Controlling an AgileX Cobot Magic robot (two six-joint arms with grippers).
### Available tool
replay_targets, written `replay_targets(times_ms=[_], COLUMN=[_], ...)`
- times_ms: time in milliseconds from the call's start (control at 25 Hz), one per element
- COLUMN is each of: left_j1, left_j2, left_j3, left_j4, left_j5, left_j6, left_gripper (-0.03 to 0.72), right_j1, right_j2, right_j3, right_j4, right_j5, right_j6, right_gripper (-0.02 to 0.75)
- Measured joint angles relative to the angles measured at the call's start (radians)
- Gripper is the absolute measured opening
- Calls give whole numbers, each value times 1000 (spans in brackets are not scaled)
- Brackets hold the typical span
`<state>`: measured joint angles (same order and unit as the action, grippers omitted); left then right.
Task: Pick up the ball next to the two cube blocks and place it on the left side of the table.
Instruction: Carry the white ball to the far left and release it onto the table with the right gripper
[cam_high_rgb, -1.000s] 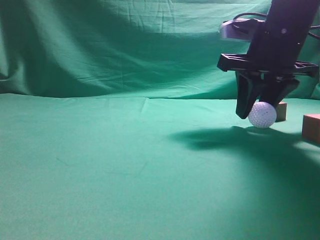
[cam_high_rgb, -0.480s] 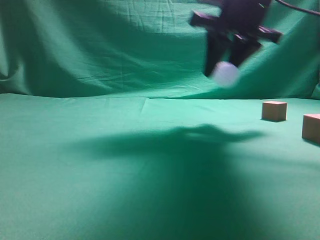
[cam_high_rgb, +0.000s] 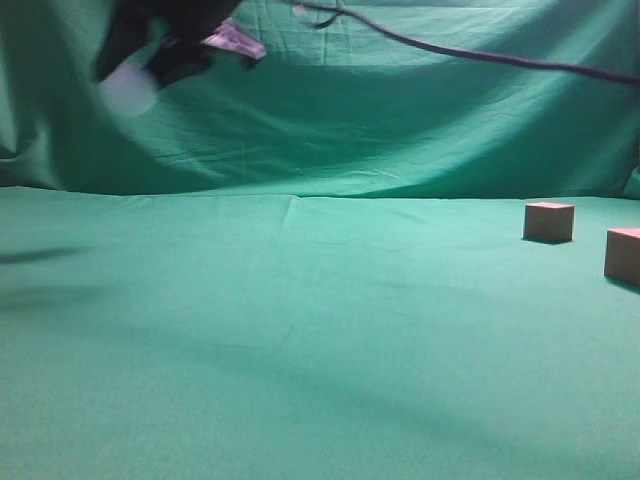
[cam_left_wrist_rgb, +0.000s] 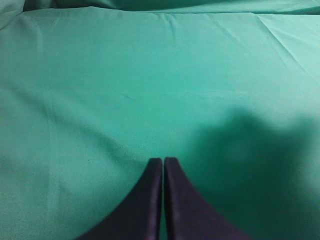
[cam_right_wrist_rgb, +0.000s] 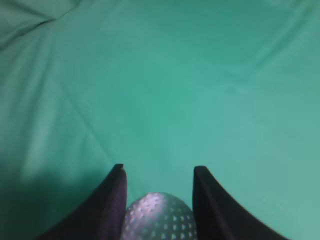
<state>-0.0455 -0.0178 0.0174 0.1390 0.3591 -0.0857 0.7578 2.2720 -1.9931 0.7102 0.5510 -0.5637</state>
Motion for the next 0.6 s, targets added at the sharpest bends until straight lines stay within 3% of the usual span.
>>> replay_targets(times_ms=[240, 400, 600], left_j1=[0, 0, 0], left_j2=[0, 0, 0], left_j3=[0, 0, 0], left_j4=[0, 0, 0], left_j5=[0, 0, 0], left_j6=[0, 0, 0], left_gripper=[0, 0, 0], right_j1=[101, 121, 129], right_j2=[246, 309, 342], right_j3=[-220, -261, -270], right_j4=[19, 32, 134], right_j5=[-100, -154, -194], right_j6=[-49, -73, -152], right_gripper=[285, 285, 285])
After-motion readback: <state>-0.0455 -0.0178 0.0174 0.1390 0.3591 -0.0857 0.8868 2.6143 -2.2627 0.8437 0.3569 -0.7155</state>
